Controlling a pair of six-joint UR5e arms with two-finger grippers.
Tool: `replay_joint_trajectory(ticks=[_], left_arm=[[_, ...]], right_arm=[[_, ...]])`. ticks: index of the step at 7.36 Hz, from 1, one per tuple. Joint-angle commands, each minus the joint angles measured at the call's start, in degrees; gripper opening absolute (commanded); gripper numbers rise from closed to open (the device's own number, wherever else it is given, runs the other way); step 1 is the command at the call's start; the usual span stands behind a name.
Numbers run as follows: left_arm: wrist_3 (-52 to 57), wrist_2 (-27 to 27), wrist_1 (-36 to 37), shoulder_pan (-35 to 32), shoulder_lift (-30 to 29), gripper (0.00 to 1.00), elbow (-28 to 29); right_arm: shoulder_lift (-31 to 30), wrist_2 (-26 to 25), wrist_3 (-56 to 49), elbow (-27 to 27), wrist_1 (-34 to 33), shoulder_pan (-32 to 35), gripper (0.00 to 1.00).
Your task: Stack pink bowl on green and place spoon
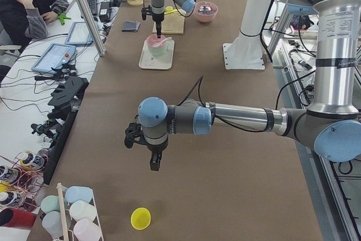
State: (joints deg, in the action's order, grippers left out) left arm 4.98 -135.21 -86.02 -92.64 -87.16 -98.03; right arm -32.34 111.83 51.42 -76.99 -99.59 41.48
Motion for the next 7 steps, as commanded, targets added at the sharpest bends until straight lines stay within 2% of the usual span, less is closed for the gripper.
replay_joint_trajectory(ticks=[1,3,4,5,7], left_arm=[[-3.5,0.0,0.2,0.0,0.2,0.99,-0.1],[-6.1,-0.1,0.2,0.0,0.4,0.99,-1.3],[-6.1,-0.1,0.0,0.1,2.6,0.99,-1.4],[-5.6,-0.1,-0.1,0.1,3.4,0.99,-1.2],[-5.6,-0.3,-0.5,0.1,3.4,0.99,-0.9]], right_arm=[[-2.6,7.3,-5.2,-0.3,0.0,9.2,1.00],[-8.3,15.1,-14.0,-0.5,0.0,19.2,1.00],[-12.4,18.1,-15.9,-2.6,0.0,23.4,1.00],[-18.8,17.6,-19.0,-7.4,0.0,25.6,1.00],[-28.9,18.0,-33.7,-10.7,-0.1,34.0,1.00]])
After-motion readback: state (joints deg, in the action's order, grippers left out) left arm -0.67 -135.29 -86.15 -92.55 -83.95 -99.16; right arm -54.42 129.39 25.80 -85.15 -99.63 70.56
